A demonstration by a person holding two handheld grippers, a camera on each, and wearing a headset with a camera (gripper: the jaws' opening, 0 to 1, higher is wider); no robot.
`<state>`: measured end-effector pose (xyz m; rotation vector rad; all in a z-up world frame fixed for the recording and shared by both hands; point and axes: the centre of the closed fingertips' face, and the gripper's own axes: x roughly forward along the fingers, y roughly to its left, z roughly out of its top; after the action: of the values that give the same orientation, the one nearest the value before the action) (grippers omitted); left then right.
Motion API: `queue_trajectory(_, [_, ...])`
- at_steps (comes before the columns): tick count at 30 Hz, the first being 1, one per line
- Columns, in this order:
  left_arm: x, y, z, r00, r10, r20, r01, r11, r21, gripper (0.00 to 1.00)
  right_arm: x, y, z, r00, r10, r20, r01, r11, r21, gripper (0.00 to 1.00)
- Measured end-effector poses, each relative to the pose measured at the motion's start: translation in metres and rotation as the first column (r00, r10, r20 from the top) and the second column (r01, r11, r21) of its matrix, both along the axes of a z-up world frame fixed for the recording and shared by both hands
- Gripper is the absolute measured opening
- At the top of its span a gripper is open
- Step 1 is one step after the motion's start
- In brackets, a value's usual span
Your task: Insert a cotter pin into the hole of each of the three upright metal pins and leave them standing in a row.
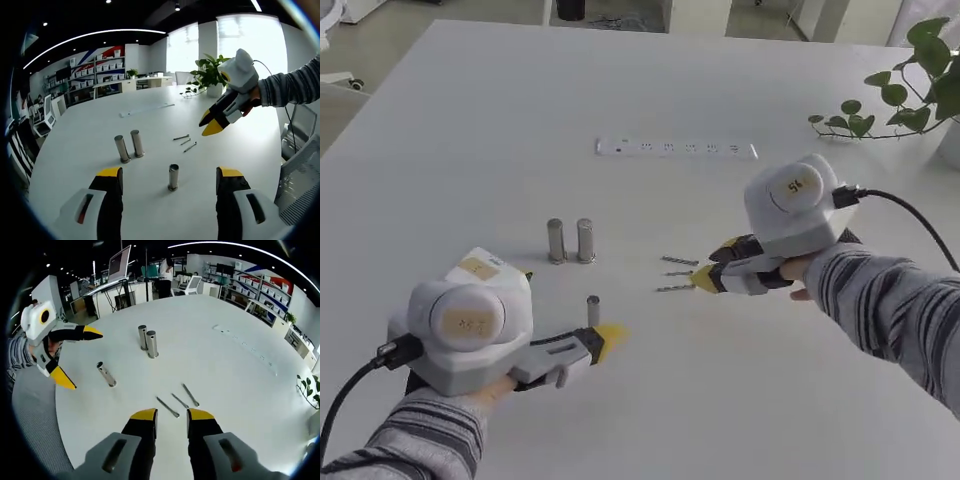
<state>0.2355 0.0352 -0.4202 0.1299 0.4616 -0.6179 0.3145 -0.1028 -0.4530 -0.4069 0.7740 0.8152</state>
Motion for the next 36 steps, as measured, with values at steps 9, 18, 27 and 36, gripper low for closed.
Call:
queue_trajectory(9, [-0.001, -0.001, -0.001, 1.000, -0.016, -0.026, 0.016, 1.000, -0.003, 0.81, 0.019, 0.005, -0.011, 0.995, 0.098, -0.033, -0.101, 0.987, -0.126, 0.14])
queue_trajectory(18, [-0.001, 0.001, -0.001, 1.000, -0.011, -0.025, 0.011, 1.000, -0.005, 0.76, 0.027, 0.011, -0.031, 0.983, 0.162, -0.089, -0.176, 0.967, -0.182, 0.12])
queue_trajectory(27, [-0.005, 0.001, -0.002, 0.999, -0.009, -0.044, 0.008, 1.000, -0.021, 0.73, 0.014, 0.020, -0.038, 0.970, 0.203, -0.138, -0.231, 0.943, -0.240, 0.10])
queue_trajectory(36, [-0.007, 0.009, -0.002, 0.998, 0.009, -0.054, -0.010, 1.000, -0.026, 0.69, 0.006, 0.019, -0.040, 0.958, 0.226, -0.179, -0.266, 0.930, -0.252, 0.04])
